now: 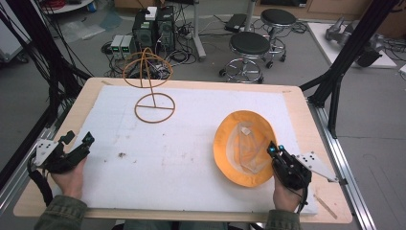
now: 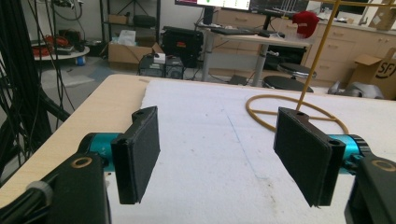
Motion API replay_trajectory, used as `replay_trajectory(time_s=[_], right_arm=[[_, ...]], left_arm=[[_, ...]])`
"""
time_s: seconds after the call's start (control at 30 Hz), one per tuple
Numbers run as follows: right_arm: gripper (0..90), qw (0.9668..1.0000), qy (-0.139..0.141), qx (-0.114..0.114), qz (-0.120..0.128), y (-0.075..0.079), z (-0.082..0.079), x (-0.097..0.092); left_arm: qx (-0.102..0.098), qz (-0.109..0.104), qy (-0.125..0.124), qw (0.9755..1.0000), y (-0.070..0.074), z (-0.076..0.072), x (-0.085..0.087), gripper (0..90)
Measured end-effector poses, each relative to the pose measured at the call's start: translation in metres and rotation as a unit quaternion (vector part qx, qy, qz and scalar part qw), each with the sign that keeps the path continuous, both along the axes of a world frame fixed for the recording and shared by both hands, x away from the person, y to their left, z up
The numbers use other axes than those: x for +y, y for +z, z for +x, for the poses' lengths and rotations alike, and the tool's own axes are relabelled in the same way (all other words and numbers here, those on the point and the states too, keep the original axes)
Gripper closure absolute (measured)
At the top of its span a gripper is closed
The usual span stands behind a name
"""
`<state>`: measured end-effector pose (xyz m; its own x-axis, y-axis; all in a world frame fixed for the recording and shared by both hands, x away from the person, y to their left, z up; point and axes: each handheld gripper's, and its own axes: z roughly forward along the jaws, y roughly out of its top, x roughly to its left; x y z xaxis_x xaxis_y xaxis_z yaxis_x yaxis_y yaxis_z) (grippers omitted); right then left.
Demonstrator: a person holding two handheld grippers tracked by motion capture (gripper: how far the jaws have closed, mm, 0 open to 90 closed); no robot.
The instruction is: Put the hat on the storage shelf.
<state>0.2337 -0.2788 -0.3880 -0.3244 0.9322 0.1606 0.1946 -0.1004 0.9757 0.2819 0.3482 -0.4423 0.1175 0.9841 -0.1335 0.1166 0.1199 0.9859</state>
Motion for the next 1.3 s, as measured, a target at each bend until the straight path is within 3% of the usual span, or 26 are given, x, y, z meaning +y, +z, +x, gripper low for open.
replay_trajectory(time_s=[0.33,0.53,0.83,0.9,1.17,1.27,1.3], right_arm=[[86.8,0.9997,-0.001,-0.024,-0.009,0.010,0.007,0.013],[86.8,0.9978,-0.001,-0.061,-0.026,0.023,0.015,0.029],[86.8,0.9952,0.016,-0.086,-0.044,0.047,0.054,0.059],[86.7,0.9954,0.016,-0.086,-0.041,0.048,0.057,0.062],[86.8,0.9956,0.014,-0.089,-0.026,0.058,0.100,0.087],[86.7,0.9952,0.011,-0.095,-0.020,0.060,0.107,0.090],[86.7,0.9951,0.012,-0.098,-0.002,0.065,0.116,0.093]], left_arm=[[-0.002,0.010,-0.004,0.9999,0.000,-0.002,-0.001,31.7],[-0.006,0.012,-0.004,0.9999,0.001,-0.004,-0.002,31.7],[-0.010,0.010,-0.006,0.9999,0.002,-0.004,-0.003,31.7],[-0.011,0.010,-0.009,0.9999,0.002,-0.002,-0.004,31.7],[-0.012,0.012,-0.015,0.9997,0.002,0.000,-0.008,31.9],[-0.013,0.013,-0.015,0.9997,0.002,-0.001,-0.008,31.9],[-0.013,0.011,-0.017,0.9997,0.002,-0.001,-0.009,31.9]])
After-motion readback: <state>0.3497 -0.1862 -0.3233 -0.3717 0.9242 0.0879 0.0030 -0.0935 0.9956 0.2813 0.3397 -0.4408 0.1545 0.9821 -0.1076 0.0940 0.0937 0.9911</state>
